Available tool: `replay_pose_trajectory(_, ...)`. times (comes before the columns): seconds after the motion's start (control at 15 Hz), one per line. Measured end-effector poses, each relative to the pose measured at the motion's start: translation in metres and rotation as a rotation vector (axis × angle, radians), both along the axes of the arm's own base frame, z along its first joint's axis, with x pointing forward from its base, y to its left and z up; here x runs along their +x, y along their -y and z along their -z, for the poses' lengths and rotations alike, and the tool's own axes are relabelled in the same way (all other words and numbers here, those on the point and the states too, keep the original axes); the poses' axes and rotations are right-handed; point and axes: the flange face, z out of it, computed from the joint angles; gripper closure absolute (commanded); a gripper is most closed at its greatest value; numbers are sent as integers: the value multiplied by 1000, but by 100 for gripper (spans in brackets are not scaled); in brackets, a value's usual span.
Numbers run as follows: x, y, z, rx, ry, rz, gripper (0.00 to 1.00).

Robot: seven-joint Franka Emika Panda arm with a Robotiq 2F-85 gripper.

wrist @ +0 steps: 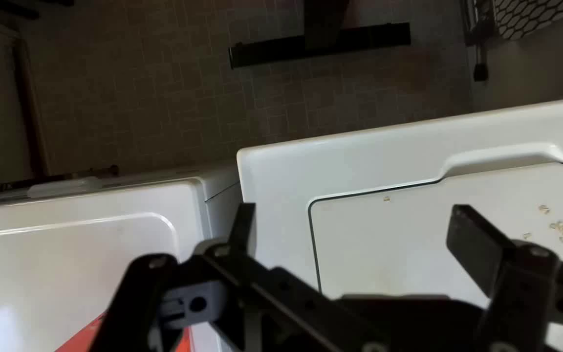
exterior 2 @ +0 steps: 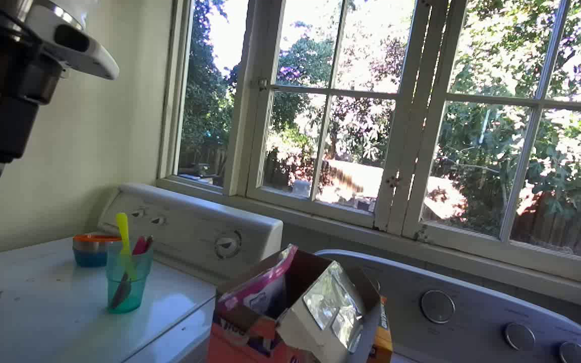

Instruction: Move the cup to the left then put the orange box on the machine on the left.

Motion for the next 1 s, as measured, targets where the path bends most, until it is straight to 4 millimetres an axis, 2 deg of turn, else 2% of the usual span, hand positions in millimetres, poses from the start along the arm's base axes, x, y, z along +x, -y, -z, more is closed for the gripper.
replay_pose_trajectory(0.67, 5, 3, -2, -12, 21, 40, 0)
replay_pose_trajectory(1.0, 47, 8, -11, -61, 99, 208, 0)
